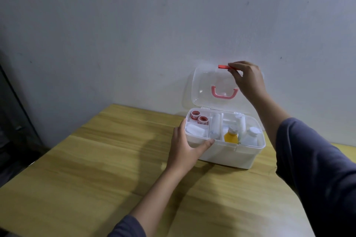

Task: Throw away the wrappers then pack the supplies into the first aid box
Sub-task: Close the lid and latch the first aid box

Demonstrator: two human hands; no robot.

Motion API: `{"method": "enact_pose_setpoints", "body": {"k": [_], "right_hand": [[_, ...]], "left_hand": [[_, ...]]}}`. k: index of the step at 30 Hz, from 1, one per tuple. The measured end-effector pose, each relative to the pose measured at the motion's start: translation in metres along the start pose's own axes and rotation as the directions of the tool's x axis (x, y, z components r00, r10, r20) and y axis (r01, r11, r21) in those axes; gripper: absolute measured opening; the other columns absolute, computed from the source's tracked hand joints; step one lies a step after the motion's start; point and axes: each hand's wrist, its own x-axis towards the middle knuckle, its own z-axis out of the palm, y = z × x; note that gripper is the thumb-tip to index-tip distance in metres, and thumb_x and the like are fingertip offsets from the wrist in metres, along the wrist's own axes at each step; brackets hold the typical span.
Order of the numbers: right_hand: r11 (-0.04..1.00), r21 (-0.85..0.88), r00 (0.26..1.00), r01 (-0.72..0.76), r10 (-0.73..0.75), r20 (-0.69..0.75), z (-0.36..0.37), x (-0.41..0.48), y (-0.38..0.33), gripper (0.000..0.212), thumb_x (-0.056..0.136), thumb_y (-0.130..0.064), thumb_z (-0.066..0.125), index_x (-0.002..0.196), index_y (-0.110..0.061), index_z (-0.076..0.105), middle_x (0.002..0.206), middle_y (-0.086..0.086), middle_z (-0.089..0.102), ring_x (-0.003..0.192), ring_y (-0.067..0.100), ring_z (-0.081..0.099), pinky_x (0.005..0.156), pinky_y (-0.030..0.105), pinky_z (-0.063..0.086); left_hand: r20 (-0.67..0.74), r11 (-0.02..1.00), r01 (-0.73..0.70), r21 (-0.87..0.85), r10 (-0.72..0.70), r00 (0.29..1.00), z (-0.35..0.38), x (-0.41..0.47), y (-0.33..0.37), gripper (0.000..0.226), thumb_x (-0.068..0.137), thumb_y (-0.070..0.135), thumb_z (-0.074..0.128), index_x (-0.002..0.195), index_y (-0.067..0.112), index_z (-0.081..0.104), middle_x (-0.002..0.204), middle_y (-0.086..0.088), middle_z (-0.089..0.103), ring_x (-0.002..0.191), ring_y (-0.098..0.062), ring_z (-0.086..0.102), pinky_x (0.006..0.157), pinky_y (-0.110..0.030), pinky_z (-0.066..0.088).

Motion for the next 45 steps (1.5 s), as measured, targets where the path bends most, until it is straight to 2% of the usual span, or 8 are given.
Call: {"method": "enact_pose_setpoints", "body": {"k": [10,16,20,27,32,37,41,45], "right_hand": [[0.988,0.079,0.989,0.130,-0.124,-0.074,-0.040,-0.037,-0.026,0.024,0.088,-0.017,0.060,0.107,-0.005,0.069,0.103,0.015,0.072,0.094,0.031,0.065,0.082,0.042,0.053],[0.970,0.090,0.974,0.227,-0.225,-0.033,-0.061,-0.100,-0.043,0.027,0.086,-0.021,0.057,0.097,-0.001,0.071,0.091,0.015,0.074,0.082,0.030,0.066,0.076,0.029,0.048],[0.957,0.071,0.957,0.280,-0.284,0.052,-0.061,-0.140,-0.043,0.031,0.088,-0.027,0.052,0.097,-0.004,0.071,0.088,0.011,0.074,0.081,0.028,0.065,0.073,0.033,0.052],[0.976,0.101,0.976,0.193,-0.202,0.085,-0.054,-0.187,-0.034,0.031,0.088,-0.026,0.051,0.100,-0.005,0.070,0.091,0.009,0.073,0.086,0.026,0.064,0.075,0.029,0.049],[0.979,0.128,0.984,0.161,-0.168,0.052,-0.049,-0.200,-0.032,0.026,0.087,-0.023,0.057,0.100,-0.007,0.072,0.094,0.006,0.073,0.089,0.023,0.063,0.078,0.026,0.049],[0.970,0.150,0.982,0.189,-0.189,-0.012,-0.040,-0.211,-0.029,0.020,0.085,-0.015,0.063,0.102,-0.006,0.072,0.097,0.009,0.071,0.094,0.020,0.061,0.083,0.023,0.049],[0.970,0.132,0.978,0.203,-0.208,0.023,-0.039,-0.215,-0.028,0.023,0.085,-0.015,0.062,0.106,-0.006,0.070,0.102,0.010,0.070,0.100,0.018,0.057,0.089,0.022,0.047],[0.972,0.150,0.975,0.183,-0.199,0.100,-0.047,-0.212,-0.027,0.030,0.085,-0.023,0.062,0.108,-0.005,0.069,0.108,0.010,0.069,0.105,0.016,0.055,0.091,0.024,0.047]], "left_hand": [[-0.029,0.998,0.038,-0.052,-0.040,0.999,0.001,0.000,0.007,0.091,0.067,0.043,0.082,0.143,0.025,0.036,0.127,0.007,0.039,0.123,-0.011,0.042,0.097,-0.024,0.038],[-0.006,0.999,0.018,-0.029,-0.018,1.000,-0.001,-0.003,0.013,0.090,0.071,0.043,0.079,0.145,0.022,0.032,0.138,-0.002,0.038,0.124,-0.012,0.038,0.094,-0.025,0.035],[-0.032,1.000,0.029,-0.005,-0.029,0.999,0.001,-0.003,0.016,0.092,0.071,0.043,0.079,0.145,0.020,0.031,0.138,-0.006,0.039,0.125,-0.014,0.038,0.093,-0.025,0.034],[-0.036,0.996,0.023,-0.091,-0.026,0.999,0.012,-0.011,0.013,0.093,0.070,0.043,0.080,0.146,0.021,0.031,0.137,-0.003,0.039,0.128,-0.013,0.038,0.100,-0.023,0.033],[-0.029,0.983,-0.013,-0.183,0.008,1.000,0.014,-0.018,0.003,0.087,0.076,0.048,0.073,0.148,0.021,0.031,0.143,-0.001,0.043,0.135,-0.014,0.039,0.113,-0.037,0.035],[-0.020,0.969,-0.008,-0.247,0.003,1.000,0.014,-0.016,0.009,0.069,0.094,0.036,0.056,0.151,0.022,0.021,0.149,0.009,0.028,0.130,0.004,0.023,0.104,-0.018,0.023],[-0.065,0.965,-0.042,-0.257,0.026,0.998,0.017,-0.003,0.020,0.059,0.097,0.031,0.051,0.149,0.020,0.027,0.131,0.017,0.030,0.125,0.004,0.025,0.102,-0.017,0.023],[-0.069,0.963,-0.043,-0.264,0.026,0.997,0.019,0.001,0.016,0.056,0.096,0.033,0.052,0.147,0.022,0.031,0.134,0.016,0.034,0.127,0.001,0.029,0.102,-0.019,0.026]]}}
